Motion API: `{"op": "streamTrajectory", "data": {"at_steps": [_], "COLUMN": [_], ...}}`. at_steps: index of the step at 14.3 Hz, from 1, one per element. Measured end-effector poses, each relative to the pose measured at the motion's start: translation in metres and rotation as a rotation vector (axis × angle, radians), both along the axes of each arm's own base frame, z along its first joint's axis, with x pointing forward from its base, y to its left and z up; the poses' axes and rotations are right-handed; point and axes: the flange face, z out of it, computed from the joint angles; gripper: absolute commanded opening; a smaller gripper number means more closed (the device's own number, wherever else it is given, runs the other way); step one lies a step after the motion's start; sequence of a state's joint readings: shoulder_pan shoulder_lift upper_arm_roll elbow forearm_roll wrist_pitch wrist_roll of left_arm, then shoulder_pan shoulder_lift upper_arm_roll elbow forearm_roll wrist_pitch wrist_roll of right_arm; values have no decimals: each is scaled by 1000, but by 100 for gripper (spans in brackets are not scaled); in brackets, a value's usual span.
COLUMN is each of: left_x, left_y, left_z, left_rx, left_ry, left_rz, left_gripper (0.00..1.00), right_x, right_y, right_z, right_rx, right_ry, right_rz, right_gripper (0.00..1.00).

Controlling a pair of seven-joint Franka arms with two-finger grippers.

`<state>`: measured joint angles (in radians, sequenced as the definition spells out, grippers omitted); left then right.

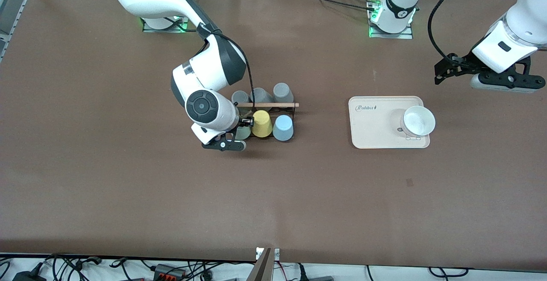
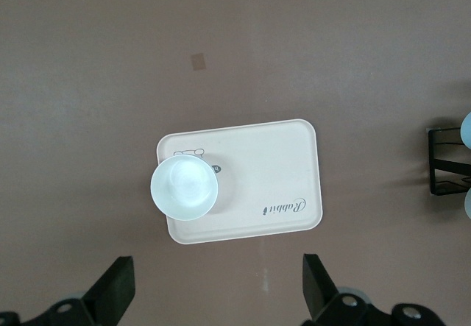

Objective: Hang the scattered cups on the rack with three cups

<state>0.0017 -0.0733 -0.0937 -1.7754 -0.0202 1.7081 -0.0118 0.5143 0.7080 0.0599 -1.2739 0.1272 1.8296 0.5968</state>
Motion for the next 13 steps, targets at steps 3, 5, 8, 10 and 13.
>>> {"op": "streamTrajectory", "data": {"at_steps": [3,5,8,10,13], "left_x": [0,0,0,0,0], "left_y": [0,0,0,0,0], "left_z": [0,0,0,0,0], "left_rx": [0,0,0,0,0], "left_ry": [0,0,-1,0,0], "left_rz": [0,0,1,1,1], "left_gripper": [100,100,100,100,100], "right_x": [7,12,23,39,55], "right_y": [-3,-13,-51,-95,-159], "right_z": [21,47,89,112,147], "right_rx": [14,25,24,25,39], "right_ry": [-35,-59,-72,-80,-111], "right_rz": [-9,-22,-68,-125,-160], "right_gripper": [100,100,100,100,100]}}
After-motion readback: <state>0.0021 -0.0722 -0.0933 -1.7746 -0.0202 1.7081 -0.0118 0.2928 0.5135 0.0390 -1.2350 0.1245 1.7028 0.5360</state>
